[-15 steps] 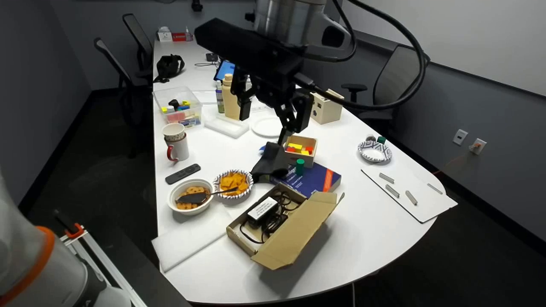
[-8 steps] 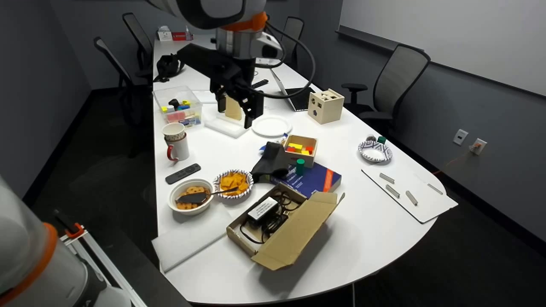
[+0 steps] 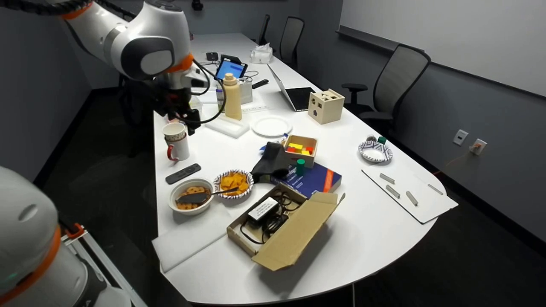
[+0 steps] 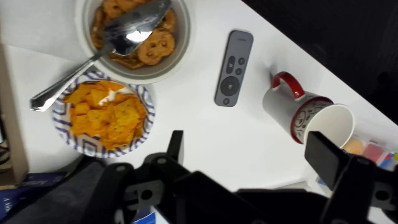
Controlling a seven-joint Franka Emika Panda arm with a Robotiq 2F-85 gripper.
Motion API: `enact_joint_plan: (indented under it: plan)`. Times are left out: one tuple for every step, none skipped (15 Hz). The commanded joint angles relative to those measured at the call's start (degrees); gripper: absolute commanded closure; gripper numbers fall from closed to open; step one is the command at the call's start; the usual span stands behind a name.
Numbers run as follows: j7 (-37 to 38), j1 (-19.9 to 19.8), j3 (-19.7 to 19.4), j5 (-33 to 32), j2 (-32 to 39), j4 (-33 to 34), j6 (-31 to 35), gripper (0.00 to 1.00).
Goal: Press a button on the remote control.
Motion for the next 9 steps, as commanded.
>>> enact_joint_plan:
  plan:
    - [-2.8,2.8,3.4,5.1,9.5,1.6,10.9,0.0]
    - [-2.7,2.7,4.3,4.5,11.9,1.6,13.3,0.0]
    - [-2.5,2.3,5.1,3.3,14.5,1.8,15.4,0.0]
    - [-6.3,0.4,6.7,6.5,16.1,4.0,11.4,0.0]
    - [-0.6,1.0,6.5,2.3,11.9,0.5,12.5,0.0]
    - [-1.8,0.5,7.1,2.9,13.9,1.3,12.6,0.0]
    - [-2.6,0.0,7.4,3.1,15.3,2.0,12.6,0.0]
    - [-3.0,-0.3,7.5,3.2,16.1,2.7,12.6,0.0]
    - [-3.3,-0.5,7.5,3.2,16.5,3.1,12.6,0.0]
